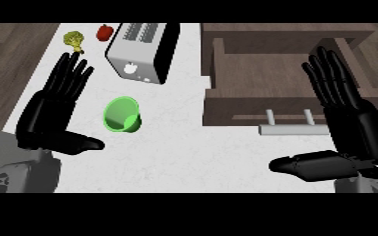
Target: Pick up the cup, place it into the drawer and close the drawer
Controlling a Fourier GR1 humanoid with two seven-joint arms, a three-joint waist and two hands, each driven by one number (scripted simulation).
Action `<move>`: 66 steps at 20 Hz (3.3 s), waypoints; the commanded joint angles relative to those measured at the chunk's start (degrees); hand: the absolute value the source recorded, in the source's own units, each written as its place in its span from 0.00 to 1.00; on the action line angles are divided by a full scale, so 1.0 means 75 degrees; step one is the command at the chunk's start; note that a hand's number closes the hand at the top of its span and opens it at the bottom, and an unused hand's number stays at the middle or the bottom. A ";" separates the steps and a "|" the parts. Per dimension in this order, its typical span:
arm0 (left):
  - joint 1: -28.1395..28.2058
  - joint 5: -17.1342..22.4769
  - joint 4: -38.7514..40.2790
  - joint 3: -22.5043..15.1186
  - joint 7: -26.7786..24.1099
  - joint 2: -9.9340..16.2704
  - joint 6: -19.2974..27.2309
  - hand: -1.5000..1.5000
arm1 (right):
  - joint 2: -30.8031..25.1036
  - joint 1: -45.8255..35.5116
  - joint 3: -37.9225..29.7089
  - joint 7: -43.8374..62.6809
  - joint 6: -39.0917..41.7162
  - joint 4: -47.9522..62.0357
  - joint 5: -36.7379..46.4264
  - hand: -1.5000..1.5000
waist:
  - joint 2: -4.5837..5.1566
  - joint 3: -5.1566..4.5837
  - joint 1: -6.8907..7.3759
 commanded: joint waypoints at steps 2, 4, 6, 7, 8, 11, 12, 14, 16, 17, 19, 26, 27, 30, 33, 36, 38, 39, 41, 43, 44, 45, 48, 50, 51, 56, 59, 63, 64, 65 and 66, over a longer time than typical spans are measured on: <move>-0.0258 -0.0381 0.1680 0.0250 -0.0877 0.0193 -0.0380 0.00 | 0.0002 -0.0252 -0.0091 -0.0192 0.0099 0.0349 0.0035 0.00 | -0.0002 0.0000 -0.0006; 0.0047 -0.0539 0.1463 0.0069 -0.0822 0.0069 -0.0312 0.00 | -0.0003 -0.0176 -0.0075 -0.0082 0.0195 0.0112 -0.0025 0.00 | -0.0012 0.0001 0.0007; -0.0589 -0.1000 0.2548 0.0101 -0.1365 0.0039 -0.0094 0.00 | -0.0210 -0.0464 -0.0494 -0.0035 0.0209 0.0318 -0.0194 0.00 | -0.0003 0.0000 -0.0026; -0.0100 -0.0788 0.2569 0.0372 -0.1625 0.0343 -0.0530 0.00 | -0.0327 -0.0432 -0.0622 0.0270 0.0341 0.0034 -0.0492 0.00 | -0.0008 -0.0001 -0.0012; -0.0168 -0.1131 0.2670 0.0057 -0.1699 -0.0090 -0.0092 0.00 | -0.0205 -0.0660 -0.0499 -0.0104 0.0236 0.0524 -0.0169 0.00 | -0.0005 0.0000 0.0004; -0.0580 -0.1223 0.3790 0.0403 -0.2236 0.0303 -0.0309 0.00 | -0.0067 -0.1166 -0.0317 -0.0121 -0.0013 0.0927 0.0204 0.00 | 0.0002 -0.0001 0.0004; -0.0970 -0.1368 0.4569 0.0439 -0.2449 0.0312 -0.0256 0.00 | -0.0135 -0.0747 -0.0370 -0.0081 0.0198 0.0550 -0.0050 0.00 | 0.0006 -0.0002 -0.0043; -0.0814 -0.1316 0.4268 0.0424 -0.2265 0.0350 -0.0222 0.00 | -0.0067 -0.0718 -0.0316 0.0008 0.0130 0.0430 0.0080 0.00 | -0.0009 0.0000 -0.0001; -0.1028 -0.1833 0.5858 0.0415 -0.3615 0.0381 -0.0373 0.00 | -0.0243 -0.0816 -0.0626 -0.0674 0.0395 0.1222 -0.0065 0.00 | 0.0033 -0.0006 -0.0068; -0.1446 -0.1698 0.6410 0.0679 -0.3676 0.0661 -0.0509 0.00 | -0.0150 -0.1164 -0.0517 0.0259 0.0055 0.0619 -0.0096 0.00 | 0.0017 -0.0008 -0.0070; -0.1021 -0.1829 0.6336 0.0480 -0.3975 0.0657 -0.0740 0.00 | -0.0373 -0.0959 -0.0869 0.0034 0.0377 0.0686 -0.0426 0.00 | -0.0001 -0.0002 -0.0023; -0.2114 -0.2428 0.9171 0.0635 -0.5668 0.0740 -0.0498 0.00 | -0.0400 -0.1595 -0.0899 0.0034 0.0343 0.1172 -0.0382 0.00 | 0.0028 -0.0009 -0.0068; -0.2266 -0.2648 0.9674 0.0625 -0.6320 0.0580 -0.0166 0.00 | -0.0080 -0.1199 -0.0429 0.0156 0.0066 0.0677 0.0023 0.00 | 0.0052 -0.0019 -0.0156; -0.2594 -0.2697 1.0431 0.0751 -0.6625 0.0818 -0.0278 0.00 | -0.0135 -0.1186 -0.0459 0.0302 0.0117 0.0628 -0.0040 0.00 | 0.0044 -0.0017 -0.0142; -0.2720 -0.2681 1.0581 0.0794 -0.6903 0.0826 -0.0389 0.00 | -0.0432 -0.1099 -0.0843 -0.0032 0.0552 0.0881 -0.0429 0.00 | 0.0047 -0.0017 -0.0147; -0.2577 -0.2763 1.0820 0.0800 -0.7354 0.0752 -0.0296 0.00 | -0.0421 -0.1420 -0.0688 0.0248 0.0384 0.0814 -0.0227 0.00 | 0.0083 -0.0030 -0.0212; -0.2596 -0.2849 1.0839 0.0720 -0.7464 0.0447 -0.0068 0.00 | -0.0318 -0.1556 -0.0678 0.0273 0.0357 0.1073 -0.0316 0.00 | 0.0070 -0.0025 -0.0170; -0.2539 -0.2866 1.0888 0.0742 -0.7614 0.0665 -0.0211 0.00 | -0.0298 -0.1310 -0.0714 -0.0155 0.0425 0.1101 -0.0256 0.00 | 0.0088 -0.0028 -0.0207; -0.2700 -0.2833 1.0889 0.0782 -0.7578 0.0170 0.0277 0.00 | -0.0309 -0.1106 -0.0738 0.0043 0.0445 0.0725 -0.0394 0.00 | 0.0097 -0.0032 -0.0281; -0.2923 -0.2834 1.0966 0.0814 -0.7399 0.0551 -0.0113 0.00 | -0.0437 -0.1649 -0.0805 0.0441 0.0342 0.0845 -0.0394 0.00 | 0.0114 -0.0039 -0.0275; -0.2987 -0.2811 1.0970 0.0836 -0.7354 0.0620 -0.0256 0.00 | -0.0359 -0.1441 -0.0790 0.0451 0.0351 0.0632 -0.0498 0.00 | 0.0099 -0.0035 -0.0278; -0.3071 -0.2822 1.0986 0.0837 -0.7330 0.0494 -0.0080 0.00 | -0.0590 -0.1832 -0.1027 0.0585 0.0446 0.0789 -0.0692 0.00 | 0.0125 -0.0041 -0.0312; -0.3076 -0.2851 1.1063 0.0849 -0.7402 0.0558 -0.0143 0.00 | -0.0264 -0.1280 -0.0745 -0.0065 0.0433 0.0962 -0.0368 0.00 | 0.0142 -0.0039 -0.0312; -0.2954 -0.2942 1.0989 0.0755 -0.7722 0.0334 -0.0121 0.00 | -0.0599 -0.1684 -0.1036 0.0394 0.0512 0.1088 -0.0620 0.00 | 0.0119 -0.0037 -0.0267; -0.3012 -0.2905 1.1038 0.0792 -0.7614 0.0489 -0.0434 0.00 | -0.0494 -0.1374 -0.0893 -0.0005 0.0654 0.1013 -0.0557 0.00 | 0.0152 -0.0044 -0.0347; -0.3043 -0.2893 1.1030 0.0749 -0.7589 0.0231 -0.1041 0.00 | -0.0504 -0.1301 -0.0799 0.0311 0.0550 0.0790 -0.0439 0.00 | 0.0109 -0.0039 -0.0311; -0.3048 -0.2821 1.0848 0.0762 -0.7846 -0.0058 -0.1361 1.00 | -0.0405 -0.1372 -0.0756 0.0202 0.0412 0.0833 -0.0292 0.00 | 0.0109 -0.0040 -0.0261; -0.3224 -0.2871 1.0417 0.0902 -0.8326 0.0059 0.0626 1.00 | -0.0587 -0.1611 -0.0928 0.0489 0.0531 0.0783 -0.0586 0.00 | 0.0107 -0.0036 -0.0275; -0.3028 -0.3024 1.0274 0.0801 -0.8734 0.0017 0.1044 1.00 | -0.0543 -0.1589 -0.0949 0.0073 0.0517 0.1197 -0.0389 0.00 | 0.0140 -0.0034 -0.0215; -0.3047 -0.3077 1.0272 0.0806 -0.8802 -0.0222 0.1649 1.00 | -0.0533 -0.1421 -0.0840 0.0234 0.0536 0.0913 -0.0385 0.00 | 0.0126 -0.0036 -0.0305; -0.2979 -0.3039 1.0265 0.0876 -0.8949 -0.0222 0.1744 1.00 | -0.0606 -0.1153 -0.0936 0.0044 0.0792 0.0821 -0.0620 0.00 | 0.0113 -0.0031 -0.0327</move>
